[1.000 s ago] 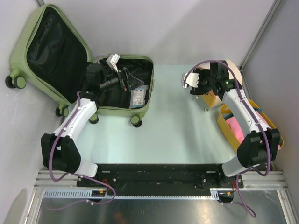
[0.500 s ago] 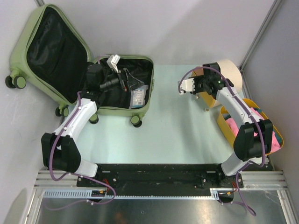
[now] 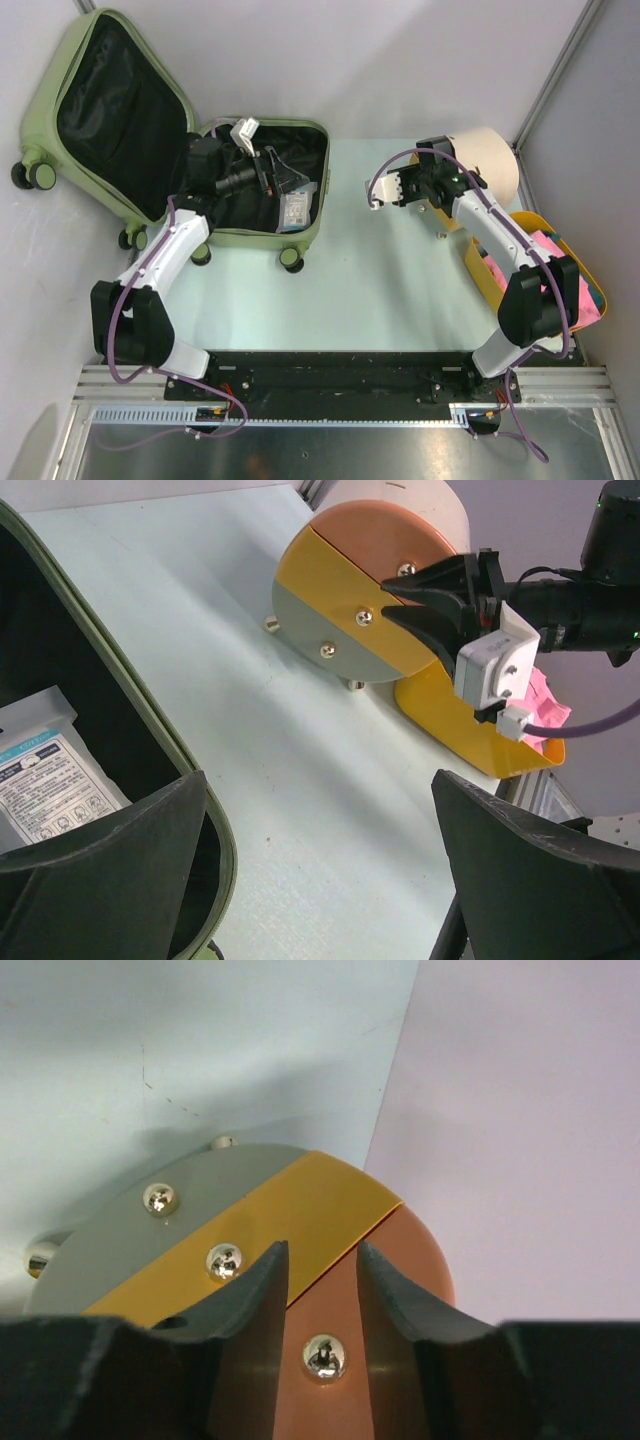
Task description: Open, take out, and arrange the luggage
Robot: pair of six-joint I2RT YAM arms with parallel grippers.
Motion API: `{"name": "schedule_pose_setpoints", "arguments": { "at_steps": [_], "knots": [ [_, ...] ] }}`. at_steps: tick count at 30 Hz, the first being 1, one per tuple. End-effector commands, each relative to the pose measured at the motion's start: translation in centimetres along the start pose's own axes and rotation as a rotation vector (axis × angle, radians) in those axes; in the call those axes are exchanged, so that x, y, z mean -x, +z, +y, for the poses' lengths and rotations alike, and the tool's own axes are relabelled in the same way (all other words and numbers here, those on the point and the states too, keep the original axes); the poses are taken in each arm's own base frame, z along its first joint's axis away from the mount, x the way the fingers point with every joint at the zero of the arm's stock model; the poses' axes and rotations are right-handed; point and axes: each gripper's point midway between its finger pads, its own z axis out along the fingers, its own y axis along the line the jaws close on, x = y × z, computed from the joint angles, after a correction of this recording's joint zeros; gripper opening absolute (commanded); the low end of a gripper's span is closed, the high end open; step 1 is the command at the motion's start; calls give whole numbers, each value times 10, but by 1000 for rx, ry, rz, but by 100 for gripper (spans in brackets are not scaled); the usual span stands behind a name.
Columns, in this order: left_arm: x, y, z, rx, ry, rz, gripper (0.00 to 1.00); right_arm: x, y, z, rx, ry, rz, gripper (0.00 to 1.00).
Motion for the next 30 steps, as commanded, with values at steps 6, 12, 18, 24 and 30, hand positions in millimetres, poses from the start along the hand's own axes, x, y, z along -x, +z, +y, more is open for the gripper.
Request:
{"name": "schedule_pose_setpoints", "arguments": {
  "at_steps": [6, 12, 18, 24, 30],
  "knots": [
    [21, -1, -12, -43, 66, -40, 99, -26, -20, -8, -28, -5, 58, 48],
    [20, 1, -10, -47, 58, -34, 99, -44, -17, -2, -1, -26, 108, 56],
    [20, 1, -9, -44, 63, -35, 99, -60, -4, -7, -16, -71, 178, 37],
    [21, 1, -10, -47, 71, -38, 99, -50, -4, -17, -49, -105, 145, 9],
    [21, 1, -12, -55, 86, -39, 99, -18, -3, -5, -2, -92, 53, 2]
  ]
}}
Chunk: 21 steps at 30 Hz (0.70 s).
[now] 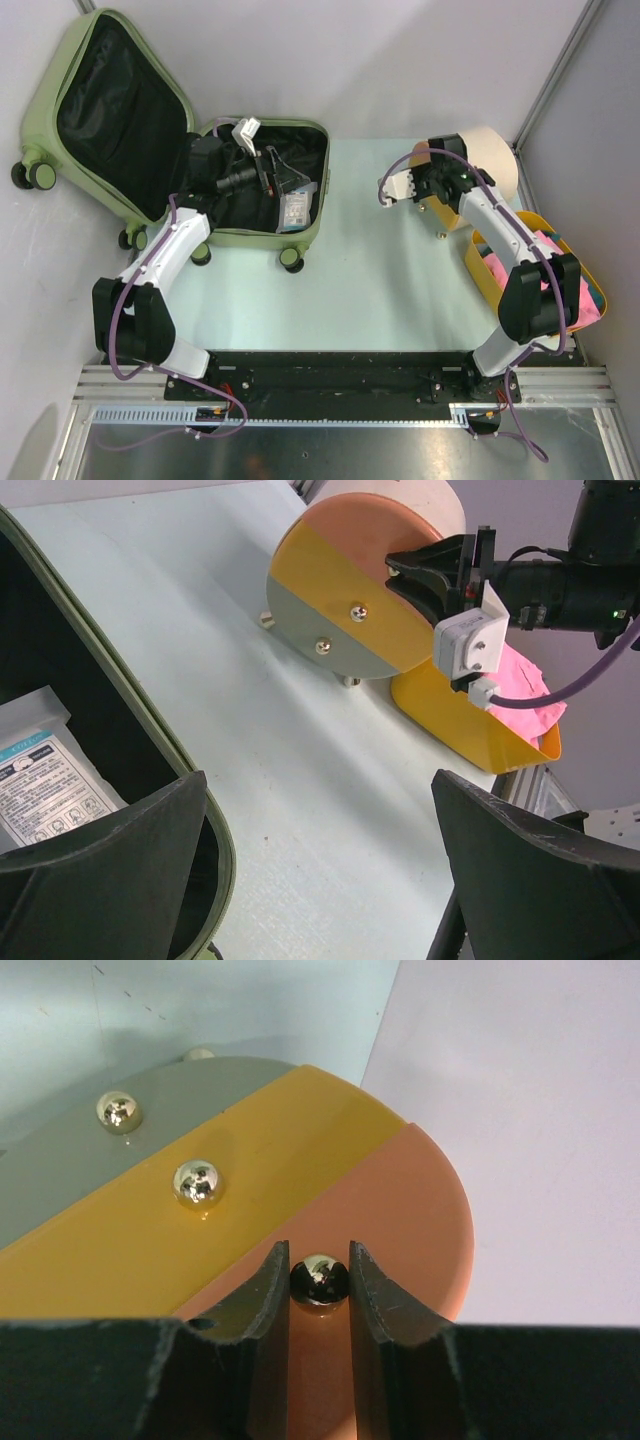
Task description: Open, take out, and arrange the luggage
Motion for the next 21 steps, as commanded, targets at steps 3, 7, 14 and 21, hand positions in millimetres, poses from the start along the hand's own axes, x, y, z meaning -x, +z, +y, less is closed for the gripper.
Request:
{"name": "schedule_pose_setpoints", "arguments": {
  "at_steps": [3, 7, 14, 21],
  "knots": [
    [24, -3, -13, -40, 99, -53, 99, 44, -4, -1, 3, -14, -117, 1],
    [21, -2, -9, -23, 91, -53, 99, 68, -6, -1, 5, -16, -174, 1],
    [18, -1, -4, -5, 72, -53, 98, 112, -8, 6, 34, 2, -246, 3],
    [18, 0, 1, 16, 65, -57, 99, 119, -5, -1, 0, 62, -237, 49]
  ]
}}
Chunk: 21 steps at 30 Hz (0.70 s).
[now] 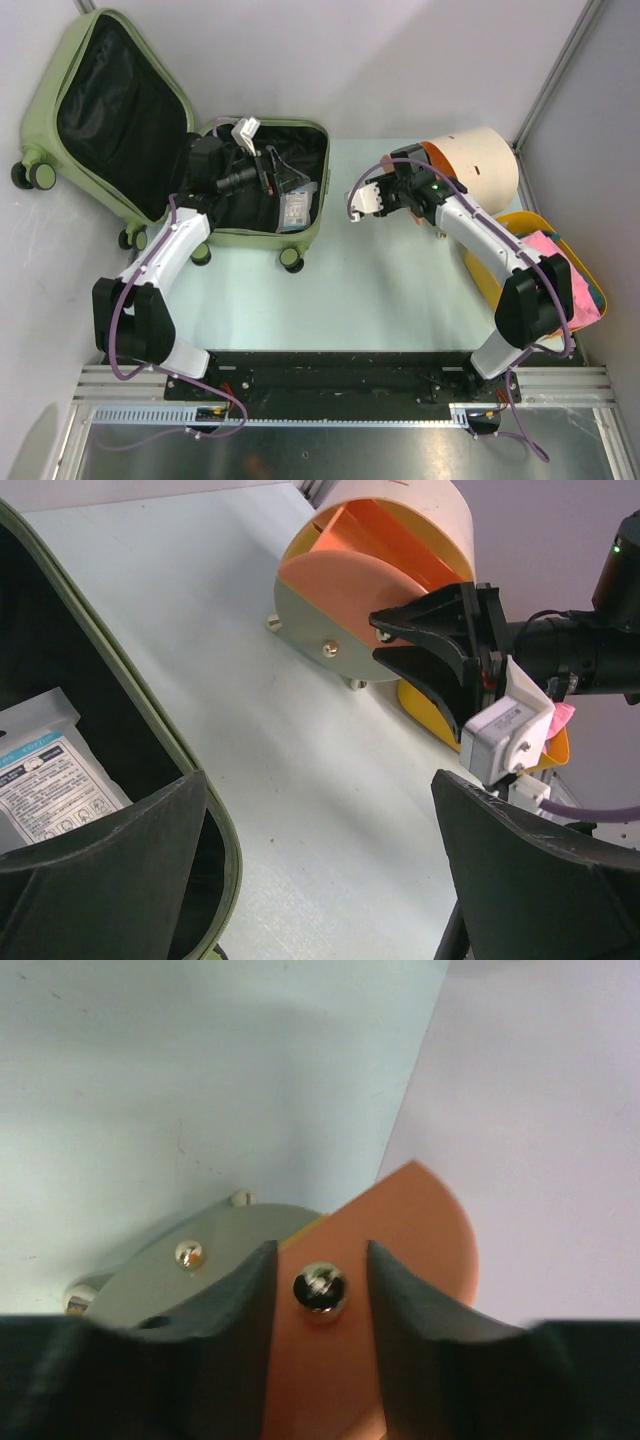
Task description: Open, take out, and arrange the luggage
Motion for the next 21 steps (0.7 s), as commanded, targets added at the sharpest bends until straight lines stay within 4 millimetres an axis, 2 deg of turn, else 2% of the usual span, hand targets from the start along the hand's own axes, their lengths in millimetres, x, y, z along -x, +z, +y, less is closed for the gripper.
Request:
{"name": "schedule_pose_setpoints", "arguments": {
  "at_steps": [1, 4, 8, 10, 13, 14, 15, 16, 17, 18, 19, 20, 21],
  "knots": [
    [17, 0, 0, 8, 55, -53, 100, 16, -1, -9, -43, 61, -57, 65],
    [16, 0, 3, 17, 49, -52, 100, 19, -10, -17, -82, 112, -77, 76],
    [15, -1, 4, 19, 48, -50, 100, 32, -29, -25, -113, 204, -162, 80],
    [15, -3, 6, 25, 49, -52, 100, 47, -37, -28, -116, 298, -243, 81],
    [17, -8, 14, 49, 41, -60, 100, 70, -49, -48, -149, 421, -354, 81],
    [19, -12, 17, 62, 39, -69, 100, 79, -49, -55, -152, 548, -392, 81],
    [17, -15, 21, 75, 18, -70, 100, 92, -47, -74, -170, 607, -424, 81],
    [20, -21, 30, 95, 3, -81, 100, 98, -40, -81, -162, 675, -434, 81],
    [21, -26, 34, 110, -9, -89, 100, 108, -37, -88, -137, 836, -452, 81],
    [23, -34, 44, 139, -36, -104, 100, 108, -5, -84, -98, 927, -409, 81],
    [24, -39, 48, 153, -44, -114, 100, 121, -17, -118, -142, 990, -462, 79],
    [28, -45, 50, 169, -47, -130, 100, 124, -9, -120, -117, 1128, -444, 79],
    [29, -55, 60, 202, -58, -147, 100, 125, 25, -111, -84, 1211, -390, 78]
  ]
}}
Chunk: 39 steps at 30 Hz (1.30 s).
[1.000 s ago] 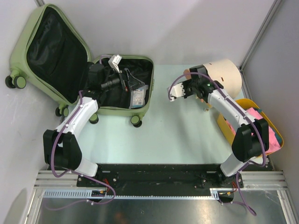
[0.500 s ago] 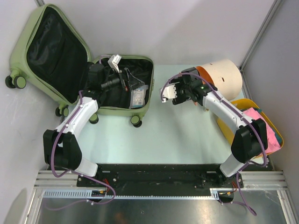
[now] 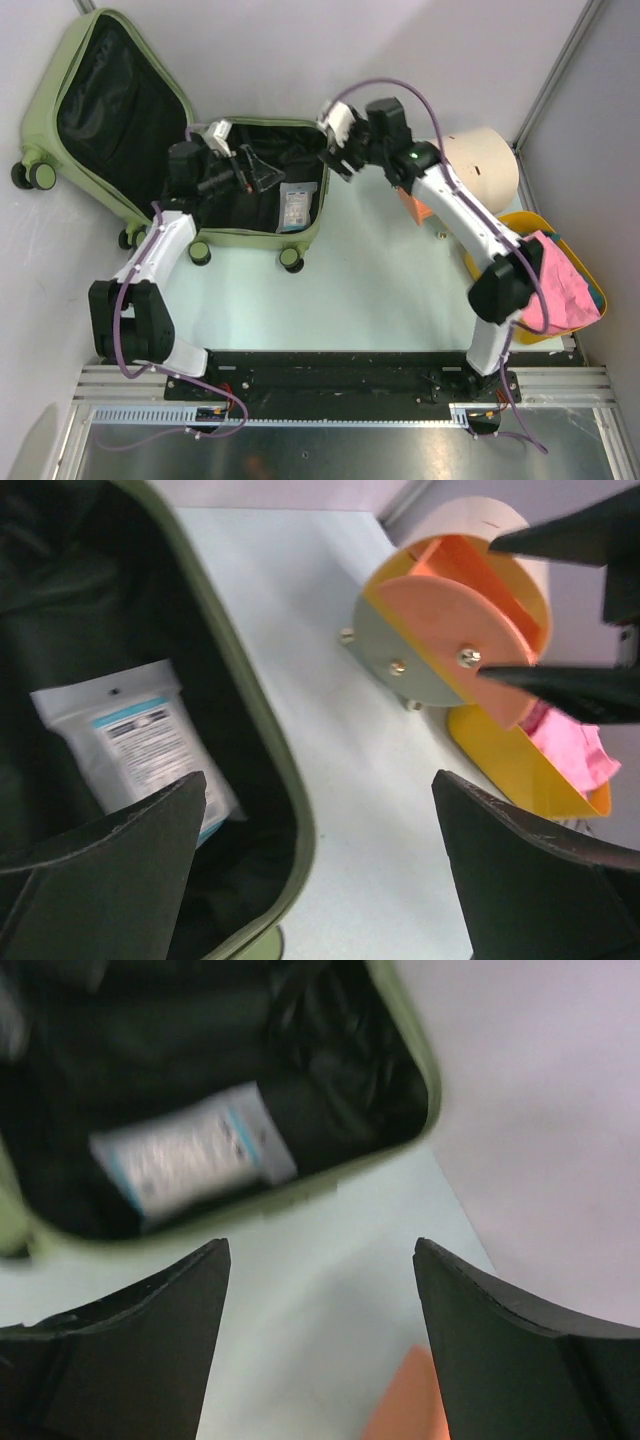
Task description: Open, take out, and arrange the luggage
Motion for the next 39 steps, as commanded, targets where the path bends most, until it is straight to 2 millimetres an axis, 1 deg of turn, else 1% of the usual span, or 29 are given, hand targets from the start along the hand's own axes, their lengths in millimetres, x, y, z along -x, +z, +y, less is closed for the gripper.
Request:
{"name": "schedule_pose_setpoints", "arguments": {
  "at_steps": [1, 2, 3, 4, 6, 7, 9, 10, 11, 12, 13, 15, 17, 19, 20, 21, 23, 26, 27, 29, 30, 31, 32, 33, 35, 36, 37, 38, 39],
  "knots": [
    [25, -31, 15, 83, -6, -105, 100, 48, 54, -10, -96, 504, -54, 75],
    [32, -41, 27, 131, -10, -136, 100, 41, 65, -3, -106, 541, -4, 73],
    [37, -54, 35, 169, -10, -169, 100, 41, 71, -6, -166, 604, 17, 72],
    [40, -61, 40, 198, -16, -189, 100, 40, 86, -1, -169, 630, 27, 71],
    [45, -80, 61, 279, -56, -235, 100, 36, 98, 10, -202, 667, 63, 68],
    [48, -88, 63, 295, -61, -254, 100, 28, 109, 20, -203, 690, 89, 65],
    [48, -101, 76, 335, -88, -278, 100, 24, 121, 38, -196, 693, 121, 63],
    [48, -106, 76, 340, -89, -285, 100, 20, 126, 48, -182, 695, 138, 63],
    [49, -109, 77, 347, -87, -292, 100, 9, 137, 62, -163, 695, 171, 63],
    [45, -112, 80, 357, -95, -291, 100, 5, 142, 74, -146, 697, 184, 62],
    [47, -115, 77, 360, -88, -303, 100, 0, 147, 82, -137, 712, 195, 61],
    [42, -117, 77, 362, -93, -300, 100, -12, 160, 95, -129, 728, 212, 61],
    [40, -119, 73, 362, -91, -306, 100, -26, 172, 104, -139, 731, 242, 59],
    [36, -121, 72, 362, -95, -305, 100, -31, 178, 108, -149, 727, 249, 59],
    [36, -122, 68, 358, -83, -308, 100, -32, 182, 108, -162, 727, 244, 59],
    [31, -123, 69, 360, -86, -303, 100, -41, 189, 112, -166, 726, 257, 59],
    [29, -123, 69, 363, -81, -301, 100, -45, 197, 112, -181, 724, 253, 60],
    [27, -125, 69, 370, -77, -305, 100, -60, 210, 119, -190, 722, 272, 59],
    [27, -126, 69, 372, -79, -307, 100, -70, 216, 125, -190, 724, 290, 59],
    [27, -125, 69, 366, -86, -304, 100, -75, 219, 128, -194, 726, 303, 57],
    [27, -124, 69, 368, -88, -304, 100, -79, 221, 130, -194, 730, 313, 53],
    [27, -124, 69, 366, -90, -304, 100, -84, 223, 133, -192, 731, 326, 51],
    [29, -124, 69, 364, -87, -305, 100, -85, 224, 132, -198, 730, 327, 47],
    [29, -125, 69, 367, -88, -307, 100, -85, 225, 131, -201, 727, 327, 37],
    [30, -124, 69, 363, -85, -305, 100, -79, 223, 128, -200, 720, 312, 28],
    [31, -124, 68, 360, -83, -307, 100, -75, 222, 126, -201, 714, 303, 17],
    [30, -123, 69, 361, -85, -306, 100, -64, 218, 119, -194, 706, 275, 12],
    [31, -124, 68, 359, -84, -306, 100, -57, 215, 116, -192, 700, 257, 9],
    [29, -123, 68, 353, -87, -301, 100, -48, 211, 111, -188, 693, 235, 0]
  ]
}}
